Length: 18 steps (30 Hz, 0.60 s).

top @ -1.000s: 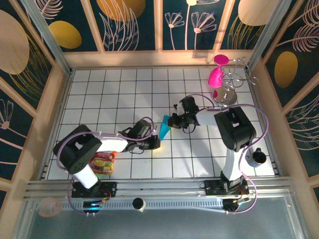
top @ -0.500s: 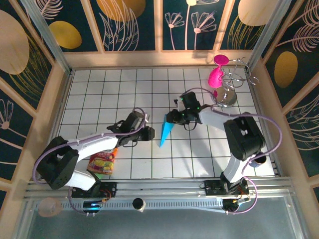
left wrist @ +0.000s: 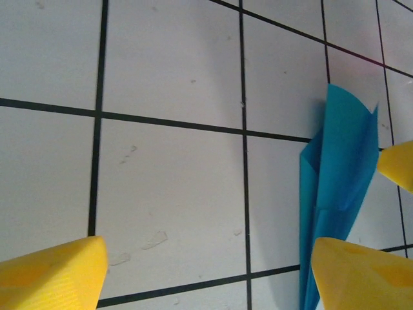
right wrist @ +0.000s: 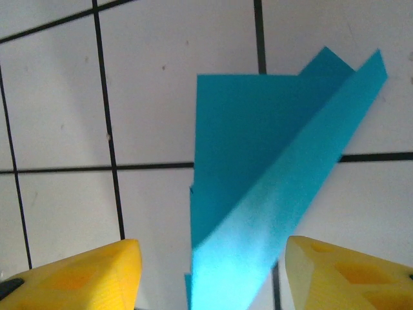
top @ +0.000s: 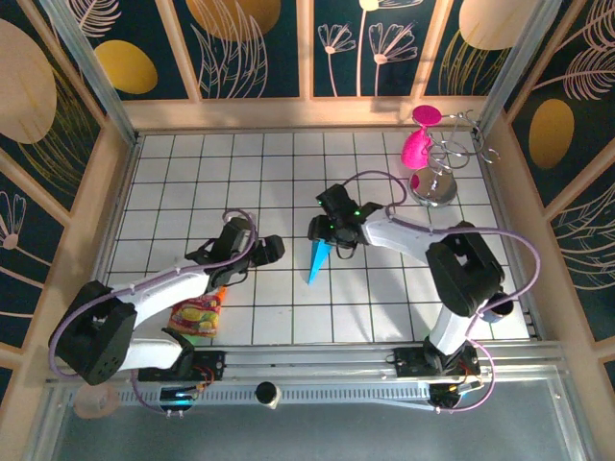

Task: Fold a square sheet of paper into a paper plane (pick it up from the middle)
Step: Fold the wing for the fifth time at the center of the table, then turn over the paper at the center of the table.

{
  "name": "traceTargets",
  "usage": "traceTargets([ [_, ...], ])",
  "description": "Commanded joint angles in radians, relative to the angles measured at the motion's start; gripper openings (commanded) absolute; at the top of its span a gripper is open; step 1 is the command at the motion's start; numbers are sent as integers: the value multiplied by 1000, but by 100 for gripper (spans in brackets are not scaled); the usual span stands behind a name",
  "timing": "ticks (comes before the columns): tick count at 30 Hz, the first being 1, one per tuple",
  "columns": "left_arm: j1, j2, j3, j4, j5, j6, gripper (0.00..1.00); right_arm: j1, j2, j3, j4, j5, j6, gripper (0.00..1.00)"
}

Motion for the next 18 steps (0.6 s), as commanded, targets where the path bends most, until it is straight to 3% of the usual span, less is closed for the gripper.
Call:
traceTargets([
  [1, 7, -18, -23, 47, -33, -16, 86, 26, 59, 53, -67, 114, 97, 61],
  [10, 10, 12, -28, 54, -35, -9, 90, 50, 32, 32, -116, 196, 180, 49],
  [18, 14, 48, -4, 59, -35, -19, 91, 52, -4, 5, -133, 226, 213, 31],
])
